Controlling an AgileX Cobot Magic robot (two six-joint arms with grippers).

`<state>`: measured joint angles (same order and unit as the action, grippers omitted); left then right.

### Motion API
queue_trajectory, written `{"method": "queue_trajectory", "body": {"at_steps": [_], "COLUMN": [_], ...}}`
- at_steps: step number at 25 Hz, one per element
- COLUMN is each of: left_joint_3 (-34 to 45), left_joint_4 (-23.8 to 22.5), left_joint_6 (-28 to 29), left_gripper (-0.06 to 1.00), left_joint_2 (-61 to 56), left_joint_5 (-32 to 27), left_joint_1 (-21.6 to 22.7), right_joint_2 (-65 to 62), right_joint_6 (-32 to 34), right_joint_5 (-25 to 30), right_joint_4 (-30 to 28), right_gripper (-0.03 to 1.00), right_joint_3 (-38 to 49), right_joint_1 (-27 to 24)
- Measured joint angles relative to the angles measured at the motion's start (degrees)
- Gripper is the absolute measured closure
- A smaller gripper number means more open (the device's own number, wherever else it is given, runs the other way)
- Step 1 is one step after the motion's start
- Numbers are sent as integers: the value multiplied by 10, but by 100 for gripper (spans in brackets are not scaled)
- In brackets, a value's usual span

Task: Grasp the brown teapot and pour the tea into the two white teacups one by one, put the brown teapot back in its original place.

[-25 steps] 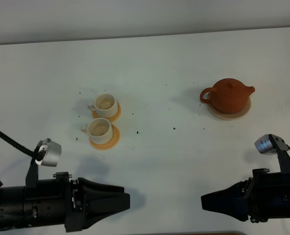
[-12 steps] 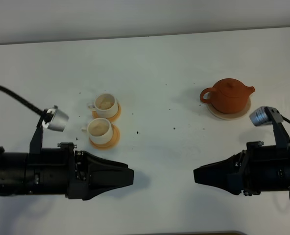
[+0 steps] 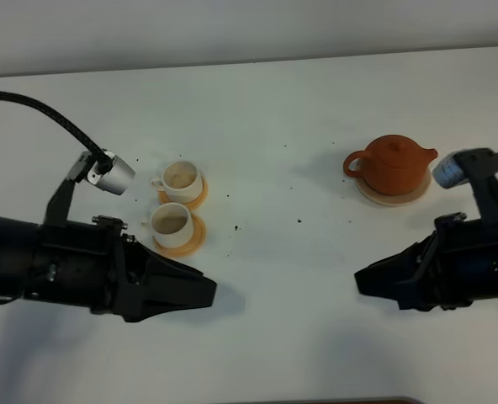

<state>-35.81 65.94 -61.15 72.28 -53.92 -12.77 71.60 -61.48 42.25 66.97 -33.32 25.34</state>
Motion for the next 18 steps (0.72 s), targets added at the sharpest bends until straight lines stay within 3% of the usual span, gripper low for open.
{"method": "queue_trajectory", "body": {"at_steps": [7, 13, 18], "left_joint_3": [-61, -67, -67], "left_joint_4": [-233, -466, -600], "left_joint_6": [250, 473, 607], "left_gripper": [57, 57, 57], "left_joint_2": [-127, -275, -367], "left_joint_5": [11, 12, -40], "left_joint_1": [0, 0, 0], "right_joint_2": [-80, -147, -189], "right_joint_6": [173, 323, 425], "right_joint_5": [-17, -19, -10], "right_joint_4": [-188, -342, -443], "right_gripper": [73, 73, 73], "right_joint_3": [-47, -57, -57], "right_joint_1": [0, 0, 0]}}
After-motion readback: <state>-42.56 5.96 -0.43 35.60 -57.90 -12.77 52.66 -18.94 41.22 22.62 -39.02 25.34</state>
